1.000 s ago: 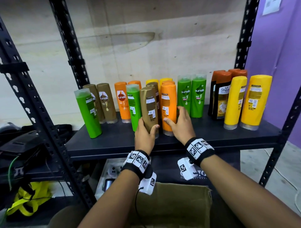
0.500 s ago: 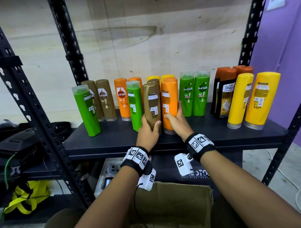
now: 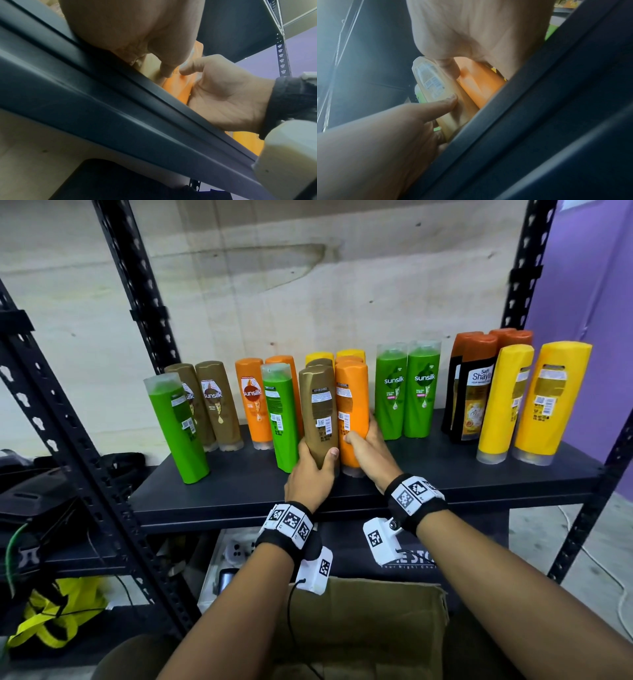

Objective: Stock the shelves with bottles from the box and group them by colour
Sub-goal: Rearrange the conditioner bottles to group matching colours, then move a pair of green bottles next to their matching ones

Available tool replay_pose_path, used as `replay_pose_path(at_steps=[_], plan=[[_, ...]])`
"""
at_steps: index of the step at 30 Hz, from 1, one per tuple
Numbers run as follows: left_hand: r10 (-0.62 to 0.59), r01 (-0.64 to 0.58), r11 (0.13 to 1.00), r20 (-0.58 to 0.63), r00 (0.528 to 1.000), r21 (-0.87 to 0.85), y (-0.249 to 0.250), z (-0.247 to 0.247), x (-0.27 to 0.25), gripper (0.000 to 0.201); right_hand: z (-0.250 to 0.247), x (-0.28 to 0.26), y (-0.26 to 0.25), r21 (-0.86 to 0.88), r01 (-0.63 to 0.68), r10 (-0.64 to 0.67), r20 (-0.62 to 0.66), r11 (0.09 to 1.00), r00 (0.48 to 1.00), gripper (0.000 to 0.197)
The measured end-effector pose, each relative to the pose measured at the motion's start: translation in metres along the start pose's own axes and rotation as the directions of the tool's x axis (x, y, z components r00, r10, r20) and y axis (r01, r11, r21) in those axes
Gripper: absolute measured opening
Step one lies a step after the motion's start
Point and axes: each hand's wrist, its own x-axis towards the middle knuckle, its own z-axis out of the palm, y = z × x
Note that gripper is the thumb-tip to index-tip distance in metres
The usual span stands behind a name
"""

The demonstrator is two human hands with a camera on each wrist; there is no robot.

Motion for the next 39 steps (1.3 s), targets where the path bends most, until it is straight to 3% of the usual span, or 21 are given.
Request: replay_pose_path(at_steps=[6,12,15,19,21,28,39], plan=[[0.009,-0.009,1.000,-0.006,1.000,-0.005,0.003,-0.002,-0.004,0.057,-0.002,-0.003,-0.004,-0.053,0.007,-0.006,0.005,0.999,1.000,0.083],[0.068,-0.067,0.997,0.008,0.998,-0.043,0.010,-0.012,-0.011,0.049,-0.015,-0.011,-0.008,-0.347,0.082,-0.090,-0.005,0.934,0.996,0.081],[0.059,-0.059,0.997,0.014,0.998,0.039,0.014,-0.018,-0.011,0.042,-0.025,-0.021,-0.010,-0.496,0.133,-0.162,-0.015,0.858,0.987,0.064],[0.024,-0.036,0.982,0.066,0.998,0.184,0.023,-0.034,-0.008,0.030,-0.039,-0.033,-0.019,-0.689,0.136,-0.213,-0.027,0.712,0.977,0.023],[0.016,-0.033,0.971,0.074,0.997,0.235,0.026,-0.046,-0.007,0.029,-0.042,-0.037,-0.027,-0.746,0.156,-0.231,0.003,0.647,0.973,0.015],[0.039,-0.046,0.929,0.027,0.999,0.368,0.028,-0.088,-0.012,0.032,-0.028,-0.048,-0.051,-0.814,0.255,-0.291,0.111,0.522,0.950,0.022],[0.035,0.031,0.889,-0.134,0.990,0.456,-0.003,-0.161,-0.026,0.032,0.048,-0.060,-0.066,-0.721,0.428,-0.368,0.253,0.545,0.895,0.021]])
